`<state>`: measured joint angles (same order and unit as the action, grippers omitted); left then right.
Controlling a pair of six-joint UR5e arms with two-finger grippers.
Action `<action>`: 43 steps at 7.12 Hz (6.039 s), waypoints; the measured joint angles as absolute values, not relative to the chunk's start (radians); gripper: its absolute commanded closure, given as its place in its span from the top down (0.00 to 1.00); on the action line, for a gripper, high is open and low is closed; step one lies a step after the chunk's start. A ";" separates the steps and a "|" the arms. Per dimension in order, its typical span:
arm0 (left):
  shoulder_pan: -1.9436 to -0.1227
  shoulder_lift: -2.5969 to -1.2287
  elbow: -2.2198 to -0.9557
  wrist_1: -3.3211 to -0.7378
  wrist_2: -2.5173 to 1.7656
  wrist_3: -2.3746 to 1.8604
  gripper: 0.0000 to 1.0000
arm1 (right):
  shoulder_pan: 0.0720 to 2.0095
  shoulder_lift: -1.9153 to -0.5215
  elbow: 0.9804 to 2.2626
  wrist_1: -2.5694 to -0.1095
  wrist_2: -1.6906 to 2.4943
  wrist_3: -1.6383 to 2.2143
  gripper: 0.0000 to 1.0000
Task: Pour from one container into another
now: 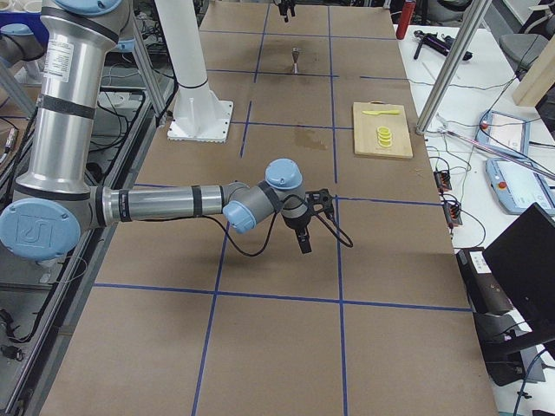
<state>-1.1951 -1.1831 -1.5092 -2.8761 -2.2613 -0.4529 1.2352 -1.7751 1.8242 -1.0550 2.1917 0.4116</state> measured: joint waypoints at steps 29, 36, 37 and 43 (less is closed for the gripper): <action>-1.523 -1.310 -1.759 -1.788 -2.473 -0.007 1.00 | 1.474 -1.720 1.747 -1.507 2.295 0.115 1.00; -1.525 -1.309 -1.746 -1.793 -2.471 -0.007 1.00 | 1.453 -1.738 1.767 -1.508 2.233 0.093 1.00; -1.525 -1.309 -1.746 -1.793 -2.471 -0.008 1.00 | 1.453 -1.741 1.766 -1.509 2.273 0.092 1.00; -1.525 -1.308 -1.747 -1.793 -2.472 -0.008 1.00 | 1.472 -1.753 1.811 -1.507 2.343 0.094 1.00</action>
